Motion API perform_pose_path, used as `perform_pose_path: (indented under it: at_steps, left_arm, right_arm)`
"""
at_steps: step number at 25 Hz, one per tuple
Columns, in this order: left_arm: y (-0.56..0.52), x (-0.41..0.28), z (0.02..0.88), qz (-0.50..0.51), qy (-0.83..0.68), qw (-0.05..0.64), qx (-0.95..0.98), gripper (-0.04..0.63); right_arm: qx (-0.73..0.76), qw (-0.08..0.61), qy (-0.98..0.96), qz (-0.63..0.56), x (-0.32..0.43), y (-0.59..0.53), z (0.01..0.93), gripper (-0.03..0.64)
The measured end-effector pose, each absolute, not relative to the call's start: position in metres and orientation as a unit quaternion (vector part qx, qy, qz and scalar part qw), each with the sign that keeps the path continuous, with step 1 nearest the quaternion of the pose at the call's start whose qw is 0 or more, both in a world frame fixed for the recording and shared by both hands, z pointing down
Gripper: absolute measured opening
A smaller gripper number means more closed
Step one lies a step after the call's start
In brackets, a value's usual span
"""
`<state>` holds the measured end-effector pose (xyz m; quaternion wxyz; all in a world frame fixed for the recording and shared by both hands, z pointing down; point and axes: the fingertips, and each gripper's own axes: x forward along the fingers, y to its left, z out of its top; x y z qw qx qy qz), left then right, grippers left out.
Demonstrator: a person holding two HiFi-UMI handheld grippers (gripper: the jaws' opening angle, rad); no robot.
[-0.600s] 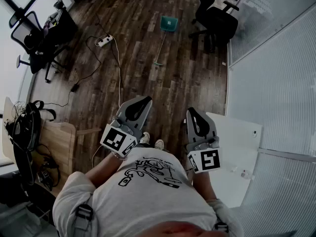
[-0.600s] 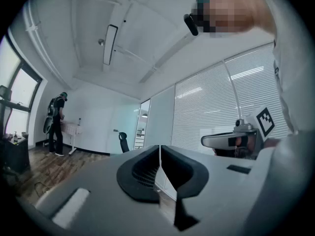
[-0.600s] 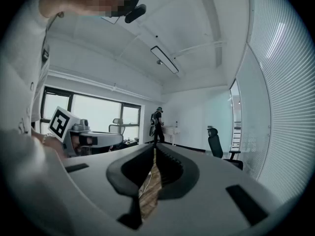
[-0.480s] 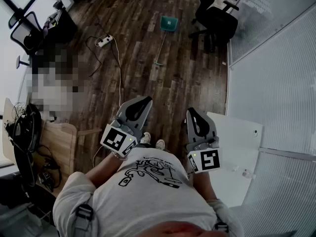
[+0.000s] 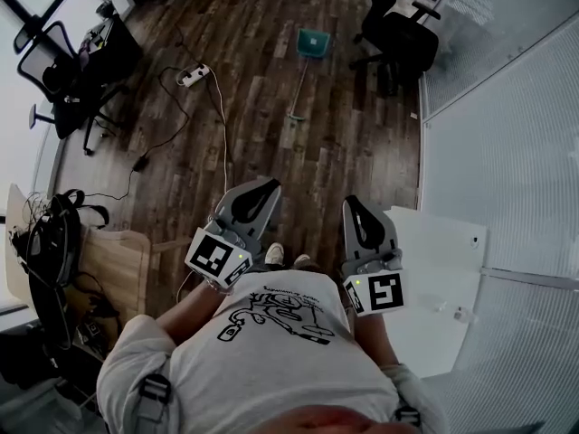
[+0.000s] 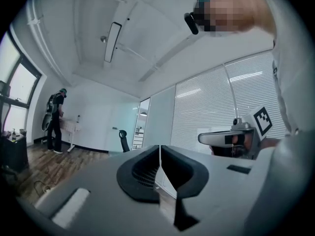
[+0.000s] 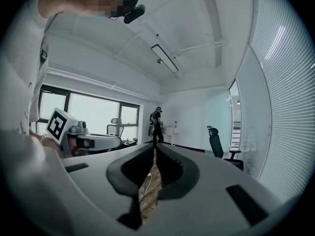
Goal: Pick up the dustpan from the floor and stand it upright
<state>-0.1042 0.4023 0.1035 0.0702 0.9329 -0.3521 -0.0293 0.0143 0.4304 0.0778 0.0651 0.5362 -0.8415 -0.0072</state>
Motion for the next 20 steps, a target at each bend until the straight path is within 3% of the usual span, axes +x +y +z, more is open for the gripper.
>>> perform_pose_path:
  at_steps: [8, 20]
  left_arm:
    - [0.385, -0.12, 0.107, -0.03, -0.358, 0.071, 0.931, 0.009]
    - [0.327, -0.092, 0.109, -0.031, -0.359, 0.072, 0.93, 0.009]
  right_arm:
    - [0.529, 0.069, -0.846, 0.003, 0.0, 0.415, 0.088, 0.015]
    - [0.524, 0.065, -0.849, 0.006, 0.026, 0.356, 0.092, 0.015]
